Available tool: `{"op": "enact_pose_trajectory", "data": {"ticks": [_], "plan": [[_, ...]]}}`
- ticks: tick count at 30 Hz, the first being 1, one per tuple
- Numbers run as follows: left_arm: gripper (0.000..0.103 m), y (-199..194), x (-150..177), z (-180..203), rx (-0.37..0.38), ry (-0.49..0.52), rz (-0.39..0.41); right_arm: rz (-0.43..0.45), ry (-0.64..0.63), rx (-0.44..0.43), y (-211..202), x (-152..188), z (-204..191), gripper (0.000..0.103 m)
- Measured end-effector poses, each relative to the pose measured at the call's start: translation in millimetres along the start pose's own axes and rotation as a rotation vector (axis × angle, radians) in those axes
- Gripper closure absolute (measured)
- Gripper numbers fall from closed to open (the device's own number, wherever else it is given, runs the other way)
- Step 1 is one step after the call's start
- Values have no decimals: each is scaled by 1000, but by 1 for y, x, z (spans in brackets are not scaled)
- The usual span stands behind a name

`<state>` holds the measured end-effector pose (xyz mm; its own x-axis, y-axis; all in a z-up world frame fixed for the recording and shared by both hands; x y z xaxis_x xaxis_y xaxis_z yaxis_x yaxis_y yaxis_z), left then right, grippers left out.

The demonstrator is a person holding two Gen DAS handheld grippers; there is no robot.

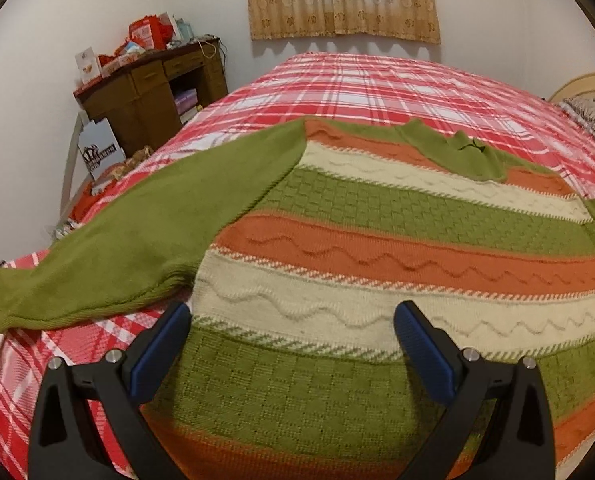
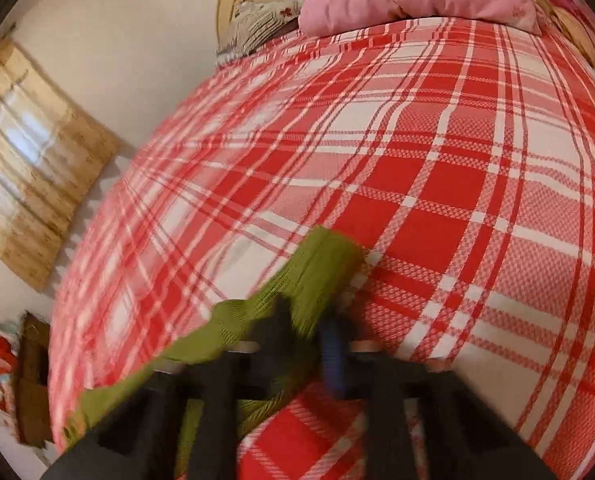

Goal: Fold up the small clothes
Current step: 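Grasp the sleeve cuff nearest the right gripper with the right gripper, then carry the sleeve across the sweater body and release it with the right gripper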

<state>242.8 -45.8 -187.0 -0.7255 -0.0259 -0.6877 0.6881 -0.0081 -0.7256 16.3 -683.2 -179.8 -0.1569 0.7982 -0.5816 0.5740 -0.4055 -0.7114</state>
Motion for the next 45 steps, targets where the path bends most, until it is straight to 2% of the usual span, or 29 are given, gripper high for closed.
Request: {"op": "enact_pose_trajectory", "data": {"ticks": [3, 8, 12, 16, 21, 25, 30, 34, 40, 43, 44, 45], "plan": [[0, 1, -1, 0, 19, -15, -5, 6, 1, -53, -10, -3, -2, 95], [0, 3, -2, 0, 17, -13, -2, 136, -67, -170, -69, -18, -39, 95], [0, 3, -2, 1, 19, -16, -5, 166, -130, -275, -110, -19, -100, 95], [0, -2, -1, -2, 27, -4, -23, 152, -202, -402, -140, 6, -176, 95], [0, -31, 6, -20, 28, -1, 6, 68, -339, -542, -157, 75, -284, 95], [0, -60, 4, -56, 32, -46, 52, -13, -462, -613, -148, 143, -362, 95], [0, -75, -2, -107, 13, -135, 75, -132, -540, -685, -127, 226, -433, 95], [0, -70, -5, -130, -8, -170, 70, -196, -603, -700, -105, 287, -480, 95], [0, -62, -7, -143, -11, -182, 71, -253, -721, -657, -68, 366, -524, 94], [0, -60, -6, -147, -8, -191, 69, -336, -758, -639, -49, 392, -530, 87], [0, -58, -7, -148, -9, -192, 65, -404, -772, -652, -44, 405, -533, 77], [0, -57, -6, -150, -10, -193, 61, -461, -772, -672, -41, 412, -531, 72]]}}
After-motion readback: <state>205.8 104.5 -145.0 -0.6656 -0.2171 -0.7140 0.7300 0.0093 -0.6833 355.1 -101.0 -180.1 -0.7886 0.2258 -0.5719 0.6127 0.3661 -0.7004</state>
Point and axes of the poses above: each gripper's, at about its wrist camera, not at the fingertips, and y roughly the way its jaws point, z to its right, x to its underside, the point moved 7 cm from there along y, roughly the way its jaws point, and after that the axes turned 8 degrees about -y, right-handed, at the moved point
